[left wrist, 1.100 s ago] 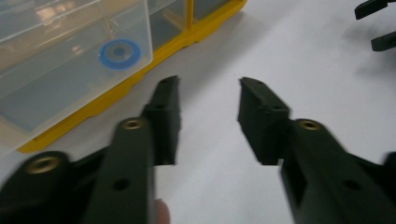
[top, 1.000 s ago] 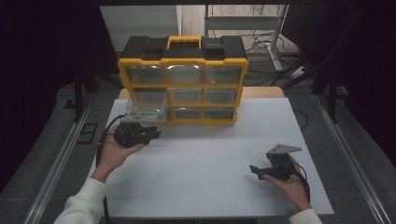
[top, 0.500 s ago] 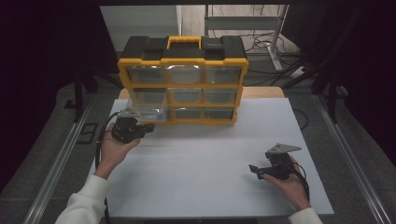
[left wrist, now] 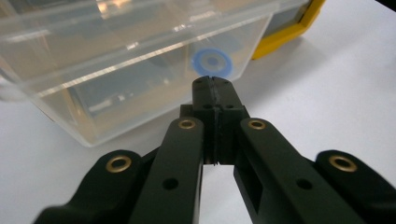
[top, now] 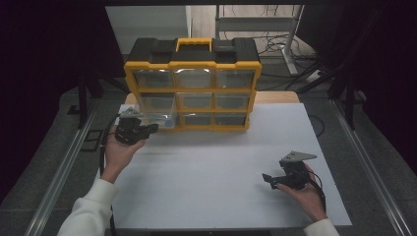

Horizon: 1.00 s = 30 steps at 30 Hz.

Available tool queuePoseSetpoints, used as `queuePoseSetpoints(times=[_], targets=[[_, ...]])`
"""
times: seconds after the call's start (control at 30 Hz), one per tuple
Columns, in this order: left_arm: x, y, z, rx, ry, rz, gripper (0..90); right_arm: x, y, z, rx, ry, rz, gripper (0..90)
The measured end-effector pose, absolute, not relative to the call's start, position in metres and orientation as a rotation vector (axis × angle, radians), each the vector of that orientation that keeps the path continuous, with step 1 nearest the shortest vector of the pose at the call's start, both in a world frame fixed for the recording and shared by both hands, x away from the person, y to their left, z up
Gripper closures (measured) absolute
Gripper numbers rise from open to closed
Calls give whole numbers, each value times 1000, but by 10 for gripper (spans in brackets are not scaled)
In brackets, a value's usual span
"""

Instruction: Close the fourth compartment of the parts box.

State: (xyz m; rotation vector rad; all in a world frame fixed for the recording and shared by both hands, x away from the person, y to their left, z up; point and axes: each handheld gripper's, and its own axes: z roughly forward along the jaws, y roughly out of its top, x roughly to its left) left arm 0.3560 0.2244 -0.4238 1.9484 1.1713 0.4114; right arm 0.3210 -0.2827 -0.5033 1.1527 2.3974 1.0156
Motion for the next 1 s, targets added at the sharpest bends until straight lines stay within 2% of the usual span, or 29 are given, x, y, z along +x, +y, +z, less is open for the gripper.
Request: queuePoseSetpoints(times=[1.0], targets=[[376, 216, -416, 1936, 1194, 428, 895, 321, -282, -504, 1144, 2403, 1017, 127]])
